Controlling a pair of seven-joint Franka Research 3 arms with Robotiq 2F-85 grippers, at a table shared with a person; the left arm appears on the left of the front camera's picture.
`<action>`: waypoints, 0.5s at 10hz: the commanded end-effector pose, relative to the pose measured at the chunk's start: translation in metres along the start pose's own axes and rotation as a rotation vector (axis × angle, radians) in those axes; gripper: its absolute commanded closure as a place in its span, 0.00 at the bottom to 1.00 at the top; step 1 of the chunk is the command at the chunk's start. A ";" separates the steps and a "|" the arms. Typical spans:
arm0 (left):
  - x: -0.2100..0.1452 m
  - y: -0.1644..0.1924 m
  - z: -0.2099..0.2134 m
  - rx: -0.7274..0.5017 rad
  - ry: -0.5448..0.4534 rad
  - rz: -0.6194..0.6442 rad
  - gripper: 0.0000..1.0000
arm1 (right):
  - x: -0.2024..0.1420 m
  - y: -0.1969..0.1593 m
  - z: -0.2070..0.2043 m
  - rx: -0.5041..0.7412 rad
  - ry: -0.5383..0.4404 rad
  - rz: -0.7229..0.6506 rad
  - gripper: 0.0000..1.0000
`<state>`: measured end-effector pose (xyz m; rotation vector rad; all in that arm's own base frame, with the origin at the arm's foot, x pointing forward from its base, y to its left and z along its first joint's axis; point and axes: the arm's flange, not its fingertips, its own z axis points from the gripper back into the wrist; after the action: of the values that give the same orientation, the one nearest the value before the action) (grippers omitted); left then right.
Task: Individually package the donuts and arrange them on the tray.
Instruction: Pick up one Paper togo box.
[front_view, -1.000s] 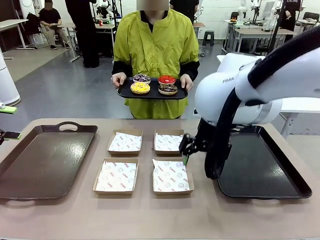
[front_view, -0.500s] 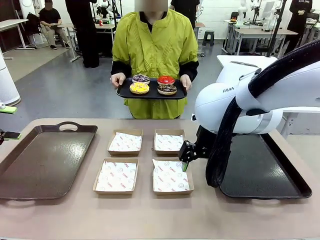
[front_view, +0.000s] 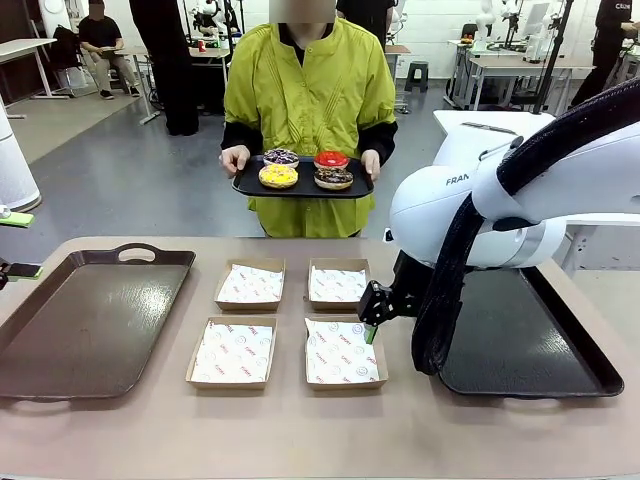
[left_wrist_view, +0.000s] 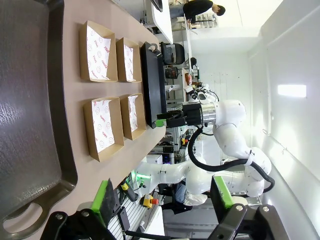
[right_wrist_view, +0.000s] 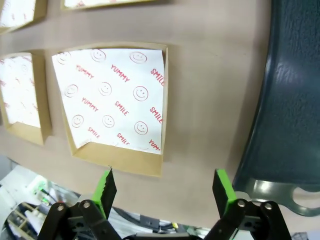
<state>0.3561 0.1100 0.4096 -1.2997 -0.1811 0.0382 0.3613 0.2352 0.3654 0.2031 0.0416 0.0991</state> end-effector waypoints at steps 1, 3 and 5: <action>-0.001 -0.001 0.003 -0.013 -0.002 -0.007 0.00 | 0.011 0.022 -0.010 -0.096 0.010 -0.029 0.00; -0.001 -0.001 0.003 -0.013 -0.002 -0.007 0.00 | 0.023 0.033 -0.021 -0.166 -0.001 -0.072 0.00; -0.001 -0.001 0.003 -0.013 -0.002 -0.007 0.00 | 0.032 0.042 -0.033 -0.183 -0.006 -0.070 0.00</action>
<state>0.3561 0.1100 0.4097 -1.2998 -0.1811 0.0381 0.3775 0.2731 0.3457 0.0468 0.0404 0.0546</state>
